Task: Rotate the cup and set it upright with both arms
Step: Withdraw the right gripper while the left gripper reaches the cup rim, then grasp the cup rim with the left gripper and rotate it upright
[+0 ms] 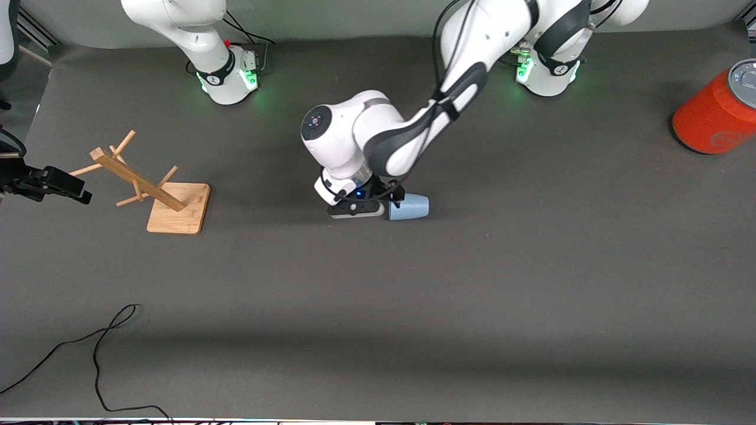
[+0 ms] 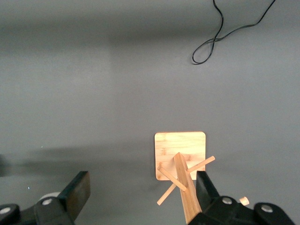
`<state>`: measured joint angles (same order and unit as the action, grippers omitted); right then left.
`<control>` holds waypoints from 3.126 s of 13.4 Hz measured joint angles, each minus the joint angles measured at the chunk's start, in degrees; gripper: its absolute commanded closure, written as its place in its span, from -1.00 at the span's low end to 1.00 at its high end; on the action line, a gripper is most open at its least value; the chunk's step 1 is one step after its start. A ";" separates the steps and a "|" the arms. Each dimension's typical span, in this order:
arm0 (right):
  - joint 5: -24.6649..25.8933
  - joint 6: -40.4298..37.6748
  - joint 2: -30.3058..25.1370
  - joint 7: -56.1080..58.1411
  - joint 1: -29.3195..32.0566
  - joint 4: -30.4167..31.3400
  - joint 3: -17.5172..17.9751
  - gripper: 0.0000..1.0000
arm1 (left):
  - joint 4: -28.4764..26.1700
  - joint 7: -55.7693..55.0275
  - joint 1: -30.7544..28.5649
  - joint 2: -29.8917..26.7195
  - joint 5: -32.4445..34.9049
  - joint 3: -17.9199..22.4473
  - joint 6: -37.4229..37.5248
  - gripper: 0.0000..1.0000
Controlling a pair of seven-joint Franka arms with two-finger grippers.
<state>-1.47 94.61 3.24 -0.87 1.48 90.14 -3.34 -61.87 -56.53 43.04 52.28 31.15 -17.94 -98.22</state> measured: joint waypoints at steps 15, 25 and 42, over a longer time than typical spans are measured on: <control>0.09 0.20 -0.03 0.06 -2.02 0.01 0.34 -1.00 | -1.40 28.10 1.51 4.21 7.10 2.24 7.67 1.00; 0.15 0.18 -0.12 0.85 -2.03 0.11 0.09 -1.00 | 9.84 12.29 -12.25 -11.68 -19.26 2.89 12.94 1.00; 0.16 -0.29 -0.18 2.50 -2.34 0.58 0.10 -1.00 | -31.10 -40.79 -13.89 -14.72 1.36 2.31 -32.13 1.00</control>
<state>-1.31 94.32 3.06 1.63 -0.86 90.73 -3.24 -92.97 -97.32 29.16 37.56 32.52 -15.62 -130.35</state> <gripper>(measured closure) 0.000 0.921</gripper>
